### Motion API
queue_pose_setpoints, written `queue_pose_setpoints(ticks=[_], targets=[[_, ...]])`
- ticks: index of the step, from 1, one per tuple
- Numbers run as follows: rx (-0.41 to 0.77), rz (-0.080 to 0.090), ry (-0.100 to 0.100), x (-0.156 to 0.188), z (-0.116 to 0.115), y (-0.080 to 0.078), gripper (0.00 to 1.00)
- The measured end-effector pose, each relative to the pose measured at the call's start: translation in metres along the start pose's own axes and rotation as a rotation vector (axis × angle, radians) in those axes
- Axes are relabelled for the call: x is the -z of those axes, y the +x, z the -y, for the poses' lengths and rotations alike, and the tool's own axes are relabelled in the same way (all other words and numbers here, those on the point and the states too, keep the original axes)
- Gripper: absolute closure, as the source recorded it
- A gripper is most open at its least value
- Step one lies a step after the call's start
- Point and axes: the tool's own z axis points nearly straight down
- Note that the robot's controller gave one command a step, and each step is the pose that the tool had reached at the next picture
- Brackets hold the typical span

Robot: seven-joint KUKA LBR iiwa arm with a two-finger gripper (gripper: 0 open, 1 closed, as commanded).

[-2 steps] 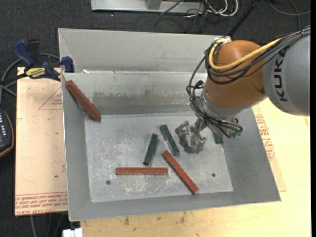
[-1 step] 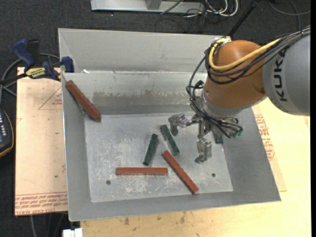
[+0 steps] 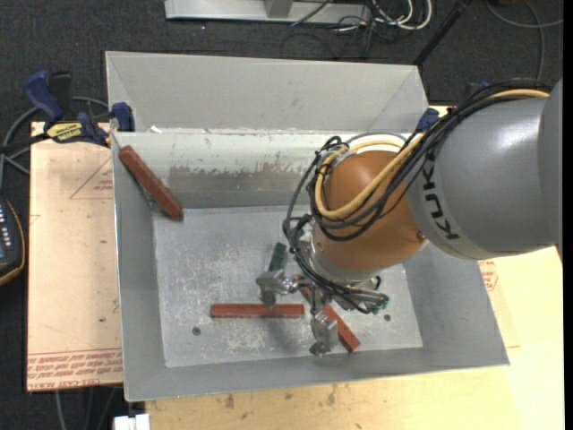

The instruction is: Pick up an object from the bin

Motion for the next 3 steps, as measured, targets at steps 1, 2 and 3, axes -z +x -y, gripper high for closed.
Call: queue_pose_setpoints(ticks=[1,2,3], targets=[[0.027,0.011,0.010,-0.055,0.060,-0.049,0.00],[0.224,0.007,0.009,-0.059,0.008,-0.026,0.00],[0.040,0.010,0.009,-0.037,-0.001,-0.026,0.00]])
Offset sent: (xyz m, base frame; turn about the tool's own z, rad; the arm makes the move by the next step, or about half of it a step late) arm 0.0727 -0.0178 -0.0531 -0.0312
